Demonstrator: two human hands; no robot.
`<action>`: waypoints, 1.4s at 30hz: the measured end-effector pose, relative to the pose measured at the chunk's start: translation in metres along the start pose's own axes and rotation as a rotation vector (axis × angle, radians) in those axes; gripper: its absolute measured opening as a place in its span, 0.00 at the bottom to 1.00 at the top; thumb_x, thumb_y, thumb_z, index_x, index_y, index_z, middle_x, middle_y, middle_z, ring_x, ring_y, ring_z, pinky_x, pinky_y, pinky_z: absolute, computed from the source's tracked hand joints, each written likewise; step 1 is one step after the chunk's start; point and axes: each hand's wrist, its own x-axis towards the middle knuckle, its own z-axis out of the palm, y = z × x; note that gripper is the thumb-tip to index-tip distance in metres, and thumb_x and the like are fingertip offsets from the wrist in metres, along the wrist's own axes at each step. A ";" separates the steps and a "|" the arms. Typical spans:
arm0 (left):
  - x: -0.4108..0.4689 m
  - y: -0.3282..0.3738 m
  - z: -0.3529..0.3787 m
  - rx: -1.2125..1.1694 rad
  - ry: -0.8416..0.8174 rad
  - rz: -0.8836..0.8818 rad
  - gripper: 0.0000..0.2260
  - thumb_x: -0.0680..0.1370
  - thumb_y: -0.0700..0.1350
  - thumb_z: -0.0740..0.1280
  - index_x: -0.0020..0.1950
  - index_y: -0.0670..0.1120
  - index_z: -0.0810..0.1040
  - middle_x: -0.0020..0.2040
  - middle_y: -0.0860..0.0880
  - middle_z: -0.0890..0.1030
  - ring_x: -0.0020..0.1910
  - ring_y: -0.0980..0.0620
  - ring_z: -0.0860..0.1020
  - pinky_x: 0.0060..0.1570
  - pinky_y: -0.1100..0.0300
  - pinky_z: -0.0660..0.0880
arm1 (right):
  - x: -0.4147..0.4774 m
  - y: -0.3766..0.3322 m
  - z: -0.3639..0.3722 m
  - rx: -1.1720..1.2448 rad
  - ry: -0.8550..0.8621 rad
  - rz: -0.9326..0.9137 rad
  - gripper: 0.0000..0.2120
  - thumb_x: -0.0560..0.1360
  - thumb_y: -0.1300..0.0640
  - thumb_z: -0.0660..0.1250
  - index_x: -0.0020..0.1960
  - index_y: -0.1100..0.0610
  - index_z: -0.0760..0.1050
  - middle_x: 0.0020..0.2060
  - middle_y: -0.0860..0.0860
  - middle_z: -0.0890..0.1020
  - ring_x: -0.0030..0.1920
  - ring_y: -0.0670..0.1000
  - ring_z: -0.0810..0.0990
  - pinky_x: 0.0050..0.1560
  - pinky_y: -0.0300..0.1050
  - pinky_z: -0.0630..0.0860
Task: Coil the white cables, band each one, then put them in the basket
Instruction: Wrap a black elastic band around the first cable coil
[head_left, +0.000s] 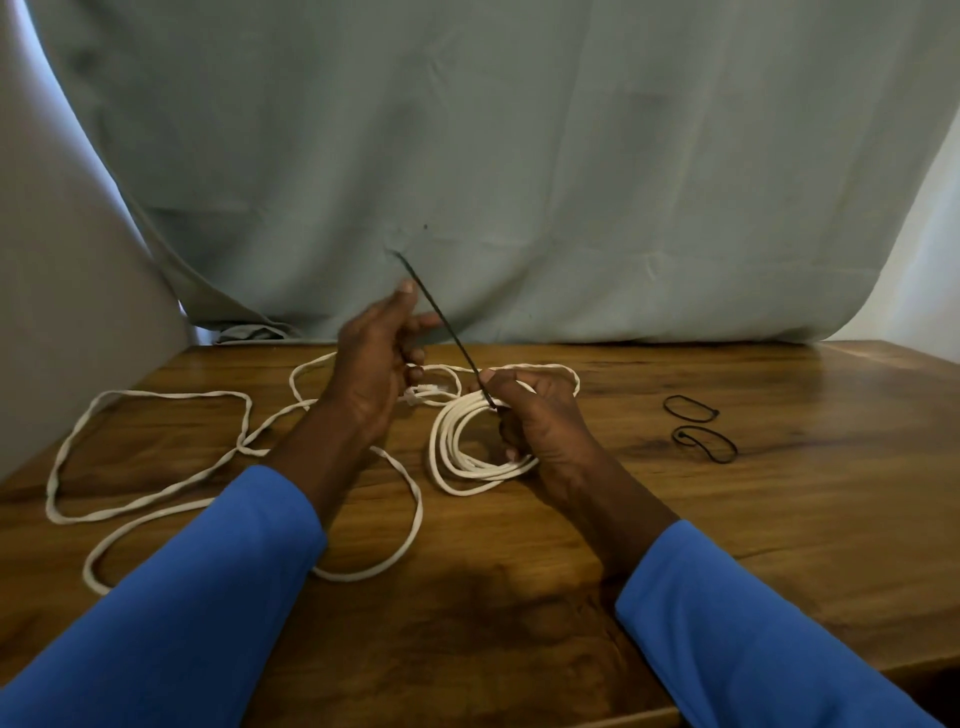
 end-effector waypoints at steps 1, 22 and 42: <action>-0.004 -0.002 0.002 0.112 -0.084 -0.024 0.13 0.80 0.54 0.69 0.59 0.47 0.82 0.48 0.49 0.86 0.30 0.56 0.73 0.27 0.64 0.69 | 0.000 0.000 0.000 0.009 0.013 -0.002 0.08 0.77 0.51 0.72 0.43 0.54 0.86 0.32 0.58 0.70 0.25 0.48 0.64 0.26 0.41 0.65; -0.015 -0.025 0.023 0.157 -0.039 0.201 0.06 0.82 0.36 0.67 0.49 0.42 0.83 0.34 0.47 0.81 0.27 0.58 0.77 0.31 0.64 0.75 | -0.007 -0.012 0.009 0.046 -0.034 0.066 0.15 0.80 0.54 0.68 0.34 0.52 0.78 0.24 0.49 0.65 0.22 0.46 0.61 0.24 0.40 0.63; -0.020 -0.026 0.026 -0.092 0.201 0.089 0.04 0.81 0.37 0.69 0.49 0.42 0.83 0.30 0.53 0.81 0.26 0.58 0.74 0.27 0.64 0.75 | -0.013 -0.024 0.010 -0.001 -0.175 0.112 0.12 0.84 0.57 0.61 0.57 0.65 0.77 0.35 0.56 0.77 0.31 0.52 0.74 0.35 0.46 0.72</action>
